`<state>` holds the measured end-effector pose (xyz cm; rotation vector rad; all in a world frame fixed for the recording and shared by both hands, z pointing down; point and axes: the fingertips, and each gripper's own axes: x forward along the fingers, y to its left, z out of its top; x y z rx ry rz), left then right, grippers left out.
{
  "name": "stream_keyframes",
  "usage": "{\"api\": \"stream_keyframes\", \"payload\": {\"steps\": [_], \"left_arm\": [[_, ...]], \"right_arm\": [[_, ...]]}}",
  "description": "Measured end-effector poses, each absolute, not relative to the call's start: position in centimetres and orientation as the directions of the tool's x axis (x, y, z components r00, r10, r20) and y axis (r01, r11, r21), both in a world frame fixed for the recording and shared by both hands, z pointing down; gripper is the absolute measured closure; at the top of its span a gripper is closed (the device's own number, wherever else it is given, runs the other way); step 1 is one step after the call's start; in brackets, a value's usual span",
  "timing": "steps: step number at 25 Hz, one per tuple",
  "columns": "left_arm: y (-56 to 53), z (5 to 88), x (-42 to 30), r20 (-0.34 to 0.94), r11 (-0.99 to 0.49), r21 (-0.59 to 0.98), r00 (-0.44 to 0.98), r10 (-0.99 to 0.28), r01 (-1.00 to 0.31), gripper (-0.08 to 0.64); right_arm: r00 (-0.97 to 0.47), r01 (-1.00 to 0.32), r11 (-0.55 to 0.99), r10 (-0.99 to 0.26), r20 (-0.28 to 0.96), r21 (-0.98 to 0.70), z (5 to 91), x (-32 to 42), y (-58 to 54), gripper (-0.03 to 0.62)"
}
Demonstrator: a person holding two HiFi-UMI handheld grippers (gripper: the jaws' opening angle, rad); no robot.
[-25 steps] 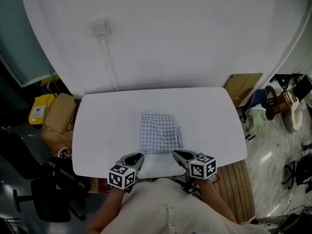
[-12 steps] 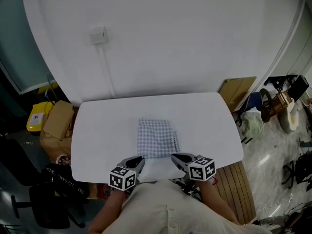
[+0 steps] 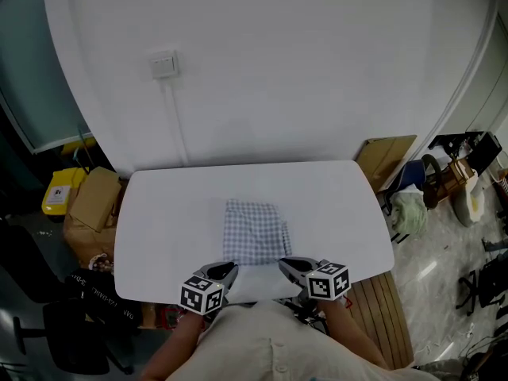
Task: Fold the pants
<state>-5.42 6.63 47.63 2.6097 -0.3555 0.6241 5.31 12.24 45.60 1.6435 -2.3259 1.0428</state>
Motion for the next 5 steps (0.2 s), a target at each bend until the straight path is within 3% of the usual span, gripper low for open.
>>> {"api": "stream_keyframes", "payload": {"steps": [5], "left_arm": [[6.65, 48.37, -6.07, 0.486, -0.861, 0.367, 0.862, -0.144, -0.351, 0.511]], "right_arm": [[-0.422, -0.861, 0.185, -0.779, 0.464, -0.474, 46.13, 4.79, 11.88, 0.575]]}}
